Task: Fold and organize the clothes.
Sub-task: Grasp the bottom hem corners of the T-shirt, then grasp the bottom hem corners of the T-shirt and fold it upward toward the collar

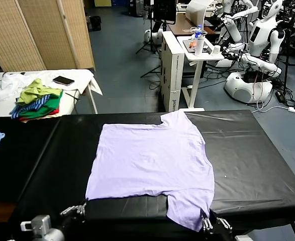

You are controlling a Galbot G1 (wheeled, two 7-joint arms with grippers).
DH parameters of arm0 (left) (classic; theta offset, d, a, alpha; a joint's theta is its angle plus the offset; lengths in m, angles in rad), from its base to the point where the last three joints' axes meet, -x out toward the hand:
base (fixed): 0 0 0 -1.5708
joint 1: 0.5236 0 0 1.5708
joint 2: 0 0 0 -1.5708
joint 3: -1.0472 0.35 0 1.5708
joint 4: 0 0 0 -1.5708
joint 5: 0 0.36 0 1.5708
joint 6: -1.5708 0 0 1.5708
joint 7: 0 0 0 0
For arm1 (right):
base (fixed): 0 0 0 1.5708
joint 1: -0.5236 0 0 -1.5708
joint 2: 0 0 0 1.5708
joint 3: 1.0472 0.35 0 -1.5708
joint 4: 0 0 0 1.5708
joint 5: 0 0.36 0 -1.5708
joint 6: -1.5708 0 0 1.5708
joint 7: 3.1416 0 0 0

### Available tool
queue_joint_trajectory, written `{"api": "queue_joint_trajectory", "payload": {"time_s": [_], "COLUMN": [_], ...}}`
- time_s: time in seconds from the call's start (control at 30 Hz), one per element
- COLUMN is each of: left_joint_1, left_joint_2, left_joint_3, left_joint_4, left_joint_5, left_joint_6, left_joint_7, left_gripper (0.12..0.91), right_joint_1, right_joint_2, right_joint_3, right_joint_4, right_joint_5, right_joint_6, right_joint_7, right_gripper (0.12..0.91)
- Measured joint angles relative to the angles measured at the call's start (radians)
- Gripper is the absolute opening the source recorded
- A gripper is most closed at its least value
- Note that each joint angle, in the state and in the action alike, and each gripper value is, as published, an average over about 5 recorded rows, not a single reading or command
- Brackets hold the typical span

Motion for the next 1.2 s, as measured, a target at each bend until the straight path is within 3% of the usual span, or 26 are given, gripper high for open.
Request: {"api": "queue_joint_trajectory", "payload": {"time_s": [0.17,0.3,0.53,0.83,1.2], "left_joint_1": [0.041,0.087,0.104,-0.009,-0.159], "left_joint_2": [0.004,0.003,-0.019,-0.047,-0.04], "left_joint_3": [-0.028,-0.061,-0.083,-0.025,0.054], "left_joint_4": [-0.039,-0.076,-0.097,-0.048,0.058], "left_joint_5": [0.001,-0.001,0.019,0.128,0.212], "left_joint_6": [0.005,-0.001,-0.064,-0.126,-0.143], "left_joint_7": [-0.018,-0.017,0.007,0.038,0.038], "left_gripper": [0.145,0.145,0.145,0.145,0.145], "right_joint_1": [-0.027,-0.011,0.098,0.307,0.505], "right_joint_2": [-0.009,-0.027,-0.109,-0.192,-0.229], "right_joint_3": [0.008,0.017,0.032,-0.02,-0.079], "right_joint_4": [0.026,0.018,-0.04,-0.18,-0.337], "right_joint_5": [0.003,0.01,0.062,0.07,0.087], "right_joint_6": [0.018,0.083,0.17,0.155,0.147], "right_joint_7": [-0.014,-0.04,-0.051,-0.026,-0.019], "right_gripper": [0.14,0.14,0.14,0.14,0.14]}}
